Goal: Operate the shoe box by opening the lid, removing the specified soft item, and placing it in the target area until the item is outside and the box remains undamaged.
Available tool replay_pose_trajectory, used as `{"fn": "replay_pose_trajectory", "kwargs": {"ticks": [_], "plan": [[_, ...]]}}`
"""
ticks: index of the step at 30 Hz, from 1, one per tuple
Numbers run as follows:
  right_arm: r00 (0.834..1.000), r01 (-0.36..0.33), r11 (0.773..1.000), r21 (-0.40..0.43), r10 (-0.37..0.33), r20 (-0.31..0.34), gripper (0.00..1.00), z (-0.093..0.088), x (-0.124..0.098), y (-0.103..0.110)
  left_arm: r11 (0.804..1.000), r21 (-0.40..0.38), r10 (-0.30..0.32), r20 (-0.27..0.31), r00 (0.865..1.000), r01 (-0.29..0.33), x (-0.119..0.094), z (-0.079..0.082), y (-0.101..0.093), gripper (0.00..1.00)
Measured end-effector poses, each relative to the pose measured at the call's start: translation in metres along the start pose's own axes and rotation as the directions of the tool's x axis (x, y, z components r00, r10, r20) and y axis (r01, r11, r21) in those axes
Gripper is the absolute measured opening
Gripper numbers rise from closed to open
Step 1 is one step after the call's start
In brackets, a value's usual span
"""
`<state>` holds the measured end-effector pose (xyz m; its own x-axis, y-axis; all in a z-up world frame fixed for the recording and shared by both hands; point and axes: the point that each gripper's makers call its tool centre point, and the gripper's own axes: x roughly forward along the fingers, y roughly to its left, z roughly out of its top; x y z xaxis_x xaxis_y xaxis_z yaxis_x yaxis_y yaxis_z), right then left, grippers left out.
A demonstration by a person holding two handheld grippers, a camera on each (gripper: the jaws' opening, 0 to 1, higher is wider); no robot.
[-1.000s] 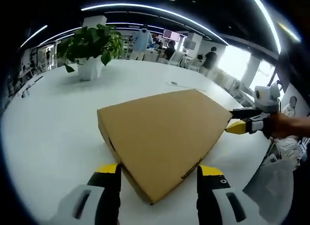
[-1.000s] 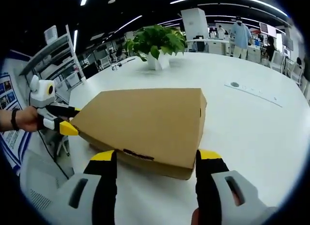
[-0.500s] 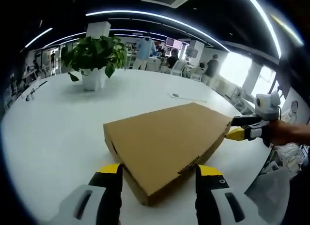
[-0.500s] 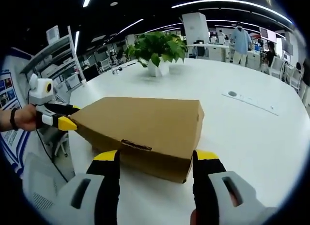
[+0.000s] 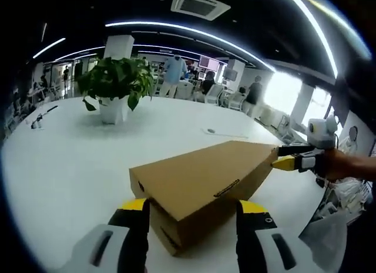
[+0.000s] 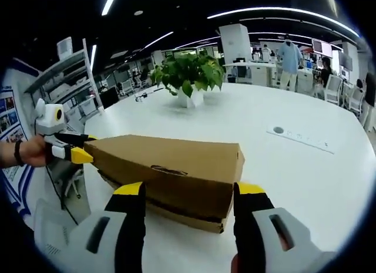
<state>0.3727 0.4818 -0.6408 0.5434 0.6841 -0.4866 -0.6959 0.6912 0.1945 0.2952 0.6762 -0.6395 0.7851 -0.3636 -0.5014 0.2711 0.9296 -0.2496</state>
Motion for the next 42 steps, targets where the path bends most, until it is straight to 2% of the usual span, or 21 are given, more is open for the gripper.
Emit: {"fn": "replay_pose_trajectory", "kwargs": {"ticks": [5, 10, 14, 20, 24, 25, 26, 27, 29, 30, 31, 32, 34, 35, 36, 37, 39, 40, 42], "plan": [[1.000, 0.009, 1.000, -0.028, -0.009, 0.001, 0.56, 0.009, 0.001, -0.001, 1.000, 0.025, -0.005, -0.002, 1.000, 0.005, 0.001, 0.005, 0.000, 0.61], [1.000, 0.015, 1.000, -0.026, -0.014, 0.021, 0.56, 0.021, 0.001, -0.003, 0.999, 0.035, -0.007, 0.021, 1.000, 0.006, 0.001, 0.016, 0.001, 0.61], [1.000, 0.022, 0.998, -0.056, -0.021, 0.019, 0.57, 0.029, 0.004, -0.005, 0.999, 0.046, -0.004, 0.029, 1.000, 0.003, 0.004, 0.022, 0.003, 0.61], [0.999, 0.030, 0.998, -0.062, -0.027, 0.038, 0.57, 0.045, 0.005, -0.008, 0.999, 0.053, -0.010, 0.067, 0.998, 0.006, 0.004, 0.039, 0.006, 0.61], [0.998, 0.030, 0.998, -0.059, -0.027, 0.058, 0.56, 0.058, 0.005, -0.009, 0.996, 0.084, -0.019, 0.089, 0.996, 0.011, 0.003, 0.050, 0.006, 0.61], [0.998, 0.026, 0.998, -0.063, -0.022, 0.061, 0.56, 0.060, 0.006, -0.008, 0.994, 0.104, -0.033, 0.103, 0.994, 0.022, 0.002, 0.055, 0.004, 0.59], [0.998, 0.030, 0.996, -0.078, -0.025, 0.057, 0.56, 0.060, 0.006, -0.010, 0.993, 0.114, -0.053, 0.114, 0.992, 0.040, 0.002, 0.060, 0.001, 0.53], [0.999, 0.036, 0.992, -0.125, -0.033, 0.024, 0.56, 0.056, 0.005, -0.012, 0.991, 0.132, -0.047, 0.132, 0.990, 0.029, 0.003, 0.067, 0.001, 0.46], [0.999, 0.038, 0.983, -0.177, -0.039, 0.002, 0.56, 0.053, 0.010, -0.010, 0.985, 0.161, -0.090, 0.136, 0.987, 0.068, 0.009, 0.077, -0.013, 0.29], [0.999, 0.033, 0.981, -0.190, -0.035, -0.007, 0.56, 0.051, 0.012, -0.009, 0.981, 0.183, -0.095, 0.131, 0.987, 0.070, 0.014, 0.078, -0.017, 0.27], [0.999, 0.031, 0.985, -0.172, -0.032, -0.004, 0.56, 0.050, 0.014, -0.009, 0.975, 0.212, -0.092, 0.098, 0.991, 0.069, 0.020, 0.075, -0.019, 0.31], [1.000, 0.030, 0.985, -0.167, -0.030, -0.001, 0.56, 0.050, 0.016, -0.010, 0.974, 0.215, -0.085, 0.092, 0.992, 0.064, 0.026, 0.075, -0.019, 0.32], [0.999, 0.038, 0.991, -0.125, -0.036, 0.021, 0.55, 0.053, 0.017, -0.012, 0.980, 0.193, -0.075, 0.114, 0.991, 0.052, 0.023, 0.079, -0.018, 0.33], [0.997, 0.043, 0.996, -0.083, -0.037, 0.071, 0.54, 0.060, 0.015, -0.010, 0.987, 0.152, -0.067, 0.162, 0.985, 0.042, 0.014, 0.085, -0.014, 0.32], [0.995, 0.049, 0.997, -0.059, -0.044, 0.089, 0.54, 0.062, 0.015, -0.013, 0.990, 0.141, -0.041, 0.190, 0.981, 0.014, 0.009, 0.088, -0.008, 0.33], [0.994, 0.055, 0.998, -0.029, -0.052, 0.096, 0.52, 0.062, 0.014, -0.016, 0.992, 0.122, -0.010, 0.201, 0.980, -0.015, 0.001, 0.085, 0.002, 0.34], [0.995, 0.050, 0.998, -0.038, -0.046, 0.088, 0.51, 0.060, 0.015, -0.015, 0.996, 0.080, 0.030, 0.193, 0.981, -0.046, -0.006, 0.075, 0.016, 0.37], [0.995, 0.050, 0.998, -0.042, -0.046, 0.086, 0.51, 0.060, 0.016, -0.015, 0.998, 0.051, 0.030, 0.191, 0.981, -0.040, -0.010, 0.069, 0.019, 0.39], [0.995, 0.049, 0.998, -0.043, -0.045, 0.084, 0.51, 0.060, 0.017, -0.015, 0.998, 0.044, 0.040, 0.187, 0.982, -0.049, -0.018, 0.059, 0.023, 0.42]]}}
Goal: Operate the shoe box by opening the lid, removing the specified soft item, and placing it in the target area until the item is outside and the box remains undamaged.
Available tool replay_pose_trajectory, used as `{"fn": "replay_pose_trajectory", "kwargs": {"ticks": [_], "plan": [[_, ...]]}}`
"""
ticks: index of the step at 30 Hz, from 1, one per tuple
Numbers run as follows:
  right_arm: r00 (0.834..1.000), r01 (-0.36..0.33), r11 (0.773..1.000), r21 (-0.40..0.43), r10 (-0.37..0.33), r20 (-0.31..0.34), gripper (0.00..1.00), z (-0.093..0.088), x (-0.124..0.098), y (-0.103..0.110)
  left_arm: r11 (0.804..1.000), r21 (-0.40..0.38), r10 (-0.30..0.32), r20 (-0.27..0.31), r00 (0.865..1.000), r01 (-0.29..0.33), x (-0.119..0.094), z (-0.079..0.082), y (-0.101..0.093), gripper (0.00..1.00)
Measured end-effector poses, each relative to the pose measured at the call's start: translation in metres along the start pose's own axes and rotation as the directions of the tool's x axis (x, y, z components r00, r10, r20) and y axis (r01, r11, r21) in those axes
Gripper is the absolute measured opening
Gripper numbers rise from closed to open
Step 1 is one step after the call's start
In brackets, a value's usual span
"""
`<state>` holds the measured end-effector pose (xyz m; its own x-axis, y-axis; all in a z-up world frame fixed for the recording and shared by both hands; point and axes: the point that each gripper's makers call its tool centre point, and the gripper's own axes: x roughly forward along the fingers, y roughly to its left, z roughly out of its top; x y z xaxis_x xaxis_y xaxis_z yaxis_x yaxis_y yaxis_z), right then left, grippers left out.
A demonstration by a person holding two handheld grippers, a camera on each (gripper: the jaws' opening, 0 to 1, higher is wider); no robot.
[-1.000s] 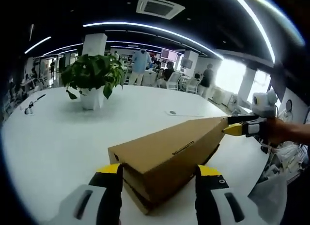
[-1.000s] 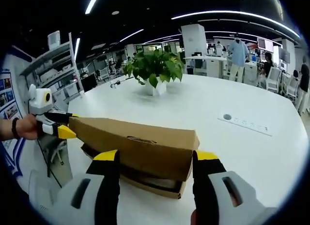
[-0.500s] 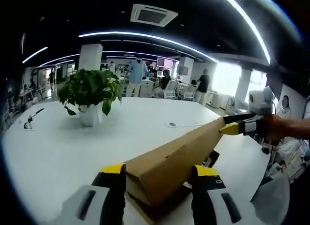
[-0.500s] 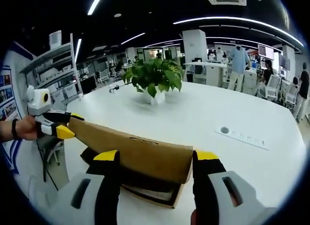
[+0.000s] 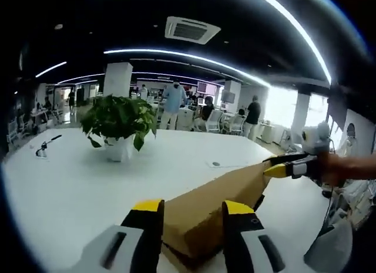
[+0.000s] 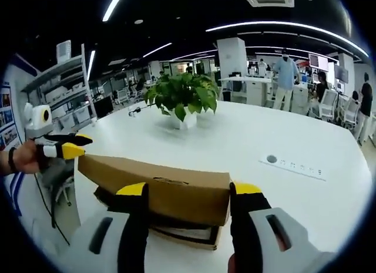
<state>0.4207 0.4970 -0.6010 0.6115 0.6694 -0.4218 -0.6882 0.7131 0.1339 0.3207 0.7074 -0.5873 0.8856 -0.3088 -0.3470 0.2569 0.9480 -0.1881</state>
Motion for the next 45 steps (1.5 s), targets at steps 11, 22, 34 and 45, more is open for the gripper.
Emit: {"fn": "replay_pose_trajectory", "kwargs": {"ticks": [11, 22, 34, 45], "plan": [[1.000, 0.008, 1.000, 0.010, -0.009, 0.028, 0.51, 0.023, 0.004, 0.001, 0.992, 0.119, 0.057, -0.104, 0.993, -0.045, -0.005, -0.040, 0.004, 0.46], [0.999, 0.013, 0.999, 0.033, -0.014, 0.048, 0.51, 0.035, 0.006, 0.002, 0.978, 0.198, 0.080, -0.065, 0.995, -0.066, 0.030, -0.014, 0.013, 0.37], [0.998, -0.001, 1.000, -0.027, 0.003, 0.069, 0.46, 0.046, 0.001, -0.001, 0.980, 0.158, 0.130, -0.041, 0.991, -0.122, 0.032, 0.000, 0.034, 0.22], [1.000, -0.025, 0.993, -0.117, 0.026, 0.013, 0.46, 0.033, -0.002, -0.006, 0.984, 0.096, 0.156, -0.023, 0.988, -0.153, 0.037, 0.015, 0.048, 0.16]]}}
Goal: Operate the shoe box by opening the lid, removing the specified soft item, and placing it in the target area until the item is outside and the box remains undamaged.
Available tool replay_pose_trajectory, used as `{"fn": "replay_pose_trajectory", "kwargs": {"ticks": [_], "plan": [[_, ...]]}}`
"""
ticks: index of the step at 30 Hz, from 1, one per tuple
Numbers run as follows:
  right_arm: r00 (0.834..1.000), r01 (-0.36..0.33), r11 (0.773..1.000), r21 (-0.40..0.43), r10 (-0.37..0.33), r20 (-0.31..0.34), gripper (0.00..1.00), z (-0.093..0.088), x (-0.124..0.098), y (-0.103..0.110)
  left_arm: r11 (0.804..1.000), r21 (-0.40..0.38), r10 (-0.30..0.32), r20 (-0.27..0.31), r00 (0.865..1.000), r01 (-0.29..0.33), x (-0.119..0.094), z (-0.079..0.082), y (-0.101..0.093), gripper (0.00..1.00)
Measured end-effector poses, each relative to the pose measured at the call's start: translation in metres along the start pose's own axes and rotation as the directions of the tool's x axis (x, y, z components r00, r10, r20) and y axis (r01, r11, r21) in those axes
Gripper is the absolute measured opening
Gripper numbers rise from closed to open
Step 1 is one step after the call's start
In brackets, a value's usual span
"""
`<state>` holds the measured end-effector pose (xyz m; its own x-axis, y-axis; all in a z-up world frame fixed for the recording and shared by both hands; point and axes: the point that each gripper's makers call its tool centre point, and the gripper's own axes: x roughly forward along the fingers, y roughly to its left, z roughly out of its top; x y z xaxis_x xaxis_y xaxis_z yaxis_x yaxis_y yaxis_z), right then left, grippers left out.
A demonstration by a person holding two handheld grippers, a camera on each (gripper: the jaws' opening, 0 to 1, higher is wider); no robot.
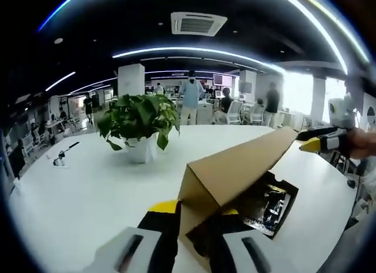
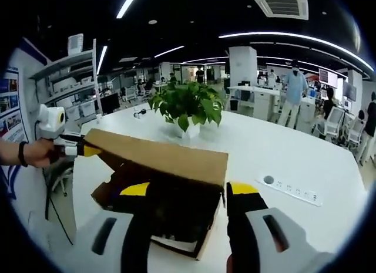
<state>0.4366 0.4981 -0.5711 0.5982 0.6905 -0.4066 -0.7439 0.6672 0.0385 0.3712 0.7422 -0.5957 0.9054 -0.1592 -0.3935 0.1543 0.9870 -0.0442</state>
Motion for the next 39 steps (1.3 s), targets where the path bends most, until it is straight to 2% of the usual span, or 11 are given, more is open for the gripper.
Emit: {"fn": "replay_pose_trajectory", "kwargs": {"ticks": [5, 8, 12, 17, 20, 23, 31, 39], "plan": [[0.999, 0.042, 0.999, -0.005, -0.042, -0.022, 0.40, -0.003, 0.012, -0.016, 1.000, -0.003, 0.000, 0.006, 1.000, 0.000, 0.002, 0.003, 0.001, 0.14], [0.997, 0.065, 0.998, -0.008, -0.066, -0.037, 0.32, -0.006, 0.018, -0.024, 1.000, -0.005, 0.000, 0.009, 1.000, 0.000, 0.004, 0.005, 0.004, 0.14], [0.993, 0.112, 0.994, 0.013, -0.111, -0.038, 0.15, -0.005, 0.028, -0.038, 1.000, -0.018, 0.000, 0.014, 1.000, 0.000, 0.007, 0.007, 0.008, 0.13], [0.990, 0.138, 0.989, 0.050, -0.136, -0.043, 0.09, -0.003, 0.039, -0.050, 1.000, -0.030, -0.002, 0.024, 1.000, 0.002, 0.010, 0.009, 0.011, 0.12], [0.989, 0.143, 0.989, 0.046, -0.141, -0.045, 0.02, -0.002, 0.045, -0.052, 1.000, -0.031, -0.002, 0.031, 1.000, 0.003, 0.013, 0.011, 0.014, 0.12], [0.986, 0.165, 0.982, 0.097, -0.160, -0.055, 0.01, -0.005, 0.060, -0.058, 0.999, -0.034, 0.007, 0.013, 1.000, -0.006, 0.024, 0.004, 0.022, 0.09], [0.987, 0.150, 0.983, 0.104, -0.143, -0.070, 0.00, -0.010, 0.073, -0.065, 0.998, -0.056, 0.009, -0.028, 1.000, -0.010, 0.039, -0.014, 0.030, 0.06], [0.988, 0.132, 0.985, 0.107, -0.122, -0.096, 0.00, -0.018, 0.086, -0.072, 0.996, -0.088, 0.012, -0.049, 0.999, -0.017, 0.051, -0.023, 0.037, 0.06]]}}
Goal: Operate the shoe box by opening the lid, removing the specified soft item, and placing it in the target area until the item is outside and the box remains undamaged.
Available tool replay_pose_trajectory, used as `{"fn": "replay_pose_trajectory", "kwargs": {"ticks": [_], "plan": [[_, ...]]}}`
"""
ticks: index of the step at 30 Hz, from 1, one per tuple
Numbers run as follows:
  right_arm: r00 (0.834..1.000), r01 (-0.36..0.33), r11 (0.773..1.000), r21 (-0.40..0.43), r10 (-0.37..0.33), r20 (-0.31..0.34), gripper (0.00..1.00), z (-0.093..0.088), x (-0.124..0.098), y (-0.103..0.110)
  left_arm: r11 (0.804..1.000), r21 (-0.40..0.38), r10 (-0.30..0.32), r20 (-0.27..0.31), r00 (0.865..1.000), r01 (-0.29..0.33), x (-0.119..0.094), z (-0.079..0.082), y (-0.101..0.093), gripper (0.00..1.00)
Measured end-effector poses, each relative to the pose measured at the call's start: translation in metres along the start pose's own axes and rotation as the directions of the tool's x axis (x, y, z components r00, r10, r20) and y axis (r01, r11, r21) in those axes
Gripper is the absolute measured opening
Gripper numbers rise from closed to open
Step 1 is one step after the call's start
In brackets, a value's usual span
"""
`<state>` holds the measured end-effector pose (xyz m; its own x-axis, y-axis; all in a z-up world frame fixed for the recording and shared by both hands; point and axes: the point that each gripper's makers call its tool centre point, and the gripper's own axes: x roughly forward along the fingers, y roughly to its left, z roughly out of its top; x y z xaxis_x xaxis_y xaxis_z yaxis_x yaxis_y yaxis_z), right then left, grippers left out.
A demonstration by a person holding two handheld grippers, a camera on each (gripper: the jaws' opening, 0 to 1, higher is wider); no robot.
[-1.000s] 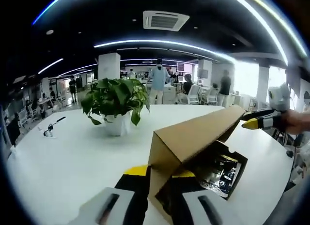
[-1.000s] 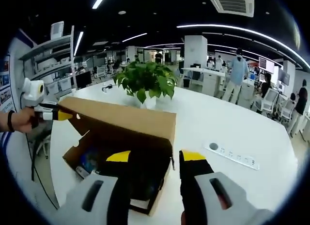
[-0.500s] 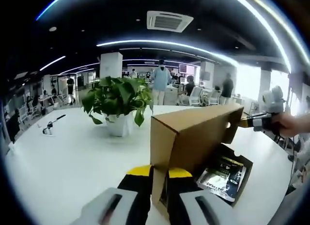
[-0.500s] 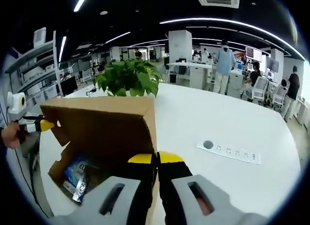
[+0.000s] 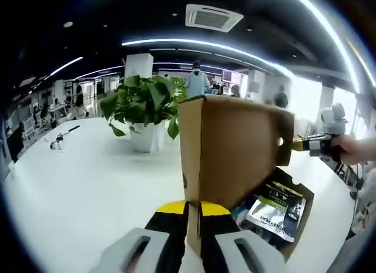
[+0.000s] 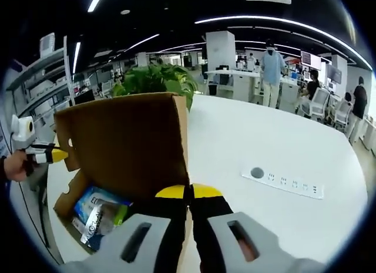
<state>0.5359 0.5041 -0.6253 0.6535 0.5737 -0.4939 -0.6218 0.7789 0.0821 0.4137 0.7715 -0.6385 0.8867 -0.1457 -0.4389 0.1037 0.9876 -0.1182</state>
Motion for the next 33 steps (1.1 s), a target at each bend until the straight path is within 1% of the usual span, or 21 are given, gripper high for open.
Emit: {"fn": "replay_pose_trajectory", "kwargs": {"ticks": [10, 14, 21, 23, 26, 33], "plan": [[1.000, -0.012, 1.000, 0.018, 0.012, 0.002, 0.00, 0.001, 0.013, -0.003, 1.000, -0.020, 0.003, -0.017, 1.000, -0.004, 0.009, -0.003, 0.005, 0.05], [1.000, -0.017, 1.000, 0.023, 0.017, -0.001, 0.00, 0.003, 0.025, -0.011, 1.000, -0.019, 0.006, -0.024, 1.000, -0.006, 0.011, -0.003, 0.006, 0.05], [1.000, -0.021, 1.000, 0.020, 0.021, -0.003, 0.00, 0.003, 0.025, -0.009, 1.000, -0.022, 0.009, -0.031, 0.999, -0.010, 0.016, -0.003, 0.009, 0.05], [1.000, -0.021, 1.000, 0.019, 0.021, -0.019, 0.00, -0.001, 0.026, -0.008, 1.000, -0.022, 0.012, -0.034, 0.999, -0.013, 0.017, -0.003, 0.009, 0.05], [0.999, -0.020, 0.999, 0.038, 0.022, -0.045, 0.00, -0.008, 0.029, -0.008, 0.999, -0.024, 0.029, -0.045, 0.999, -0.031, 0.022, -0.004, 0.013, 0.05], [0.997, -0.012, 0.998, 0.060, 0.016, -0.071, 0.00, -0.017, 0.036, -0.006, 0.997, -0.045, 0.053, -0.076, 0.996, -0.056, 0.030, -0.007, 0.020, 0.04]]}}
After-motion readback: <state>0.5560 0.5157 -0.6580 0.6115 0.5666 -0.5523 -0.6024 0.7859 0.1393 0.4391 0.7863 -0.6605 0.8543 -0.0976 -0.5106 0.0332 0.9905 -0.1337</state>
